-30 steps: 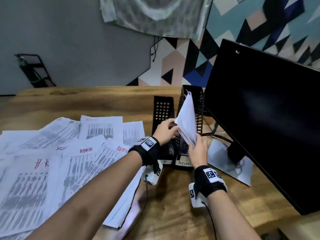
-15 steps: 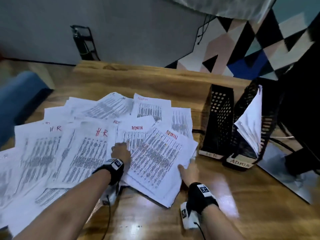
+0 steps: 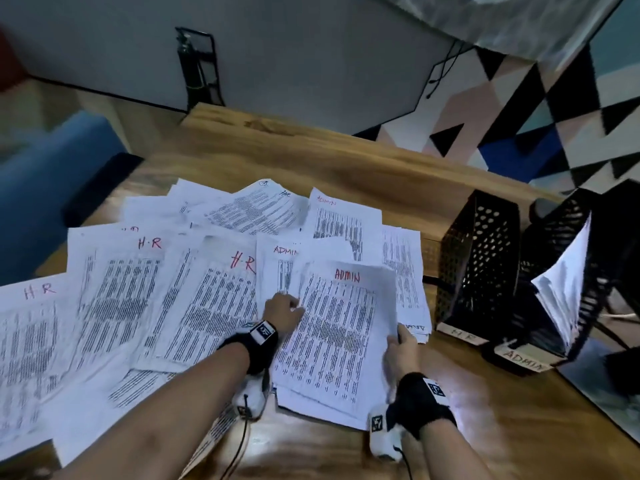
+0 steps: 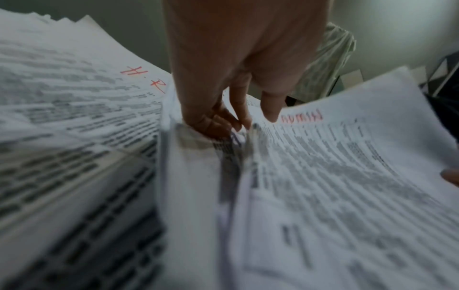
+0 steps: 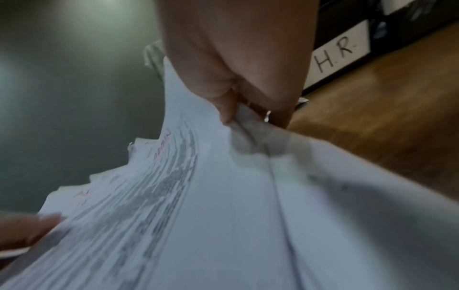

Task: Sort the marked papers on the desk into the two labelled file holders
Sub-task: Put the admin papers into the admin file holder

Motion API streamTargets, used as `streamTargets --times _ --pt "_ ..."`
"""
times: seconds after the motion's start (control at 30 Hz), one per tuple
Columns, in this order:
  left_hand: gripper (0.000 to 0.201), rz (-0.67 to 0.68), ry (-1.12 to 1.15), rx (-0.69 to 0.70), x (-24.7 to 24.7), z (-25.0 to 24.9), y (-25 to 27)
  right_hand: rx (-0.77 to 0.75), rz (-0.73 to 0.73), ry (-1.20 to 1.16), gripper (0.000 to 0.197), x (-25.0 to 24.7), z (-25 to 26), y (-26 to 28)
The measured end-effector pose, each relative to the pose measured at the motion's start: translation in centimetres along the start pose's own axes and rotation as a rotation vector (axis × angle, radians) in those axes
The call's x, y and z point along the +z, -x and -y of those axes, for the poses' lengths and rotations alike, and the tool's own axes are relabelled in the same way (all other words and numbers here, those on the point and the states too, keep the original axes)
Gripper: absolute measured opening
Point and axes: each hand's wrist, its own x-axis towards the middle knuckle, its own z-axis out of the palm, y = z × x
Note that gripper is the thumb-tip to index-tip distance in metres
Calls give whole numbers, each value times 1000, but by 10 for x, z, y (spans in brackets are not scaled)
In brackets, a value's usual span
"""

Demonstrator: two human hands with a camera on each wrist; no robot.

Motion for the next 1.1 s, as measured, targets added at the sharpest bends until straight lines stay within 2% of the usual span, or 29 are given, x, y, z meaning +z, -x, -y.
streamTargets --times 0.07,0.13,0.17,0.23,0.27,0.3,0.33,0.4,0.47,0.53,0.57,0.63,0.67,0.73,0.77,0.83,0.93,0.97,1.0,1.07,1.1 --pt "36 -56 18 21 -1 -3 6 37 -12 -93 28 -6 1 1" --pt "32 -101 129 69 -5 -7 18 58 -17 -172 28 -19 5 3" --pt "33 -54 270 81 -8 -11 27 42 -3 -206 26 -24 9 6" --pt "40 150 631 50 -12 -22 45 25 25 -294 26 -32 14 9" --pt "40 234 744 15 -13 -28 53 44 42 -341 23 -35 13 8" --pt "38 263 769 -4 -14 -33 60 69 52 -387 18 -35 12 9" --pt "36 253 760 0 -14 -37 66 90 76 -429 28 -34 13 10" --pt "31 187 722 60 -20 -44 75 34 77 -484 59 -29 12 13" --pt "27 95 745 113 -21 -47 79 -26 15 -494 67 -26 15 20" --pt "22 -18 762 132 -22 -49 81 -75 -54 -491 60 -24 17 29" --pt "21 -66 764 139 -23 -50 81 -109 -86 -473 48 -23 16 31" --pt "15 -114 767 130 -24 -52 84 -156 -170 -461 12 -22 15 37" --pt "9 -106 765 115 -24 -53 86 -181 -197 -486 5 -23 15 40" --pt "25 -61 768 95 -21 -50 91 -204 -185 -598 18 -30 12 46" --pt "30 -44 780 92 -21 -48 91 -206 -173 -617 35 -33 10 46" --pt "29 -55 795 110 -19 -47 97 -232 -121 -647 63 -42 4 50" --pt "22 -91 796 134 -20 -50 103 -250 -34 -655 77 -53 3 58" --pt "17 -87 801 148 -20 -50 105 -245 -29 -648 71 -55 2 61" --pt "10 -85 794 151 -20 -51 106 -231 -40 -650 55 -56 -1 60" --pt "5 -85 787 159 -19 -51 112 -177 -88 -648 11 -58 -4 62" --pt "6 -89 795 167 -18 -52 115 -165 -120 -640 10 -60 -7 63"
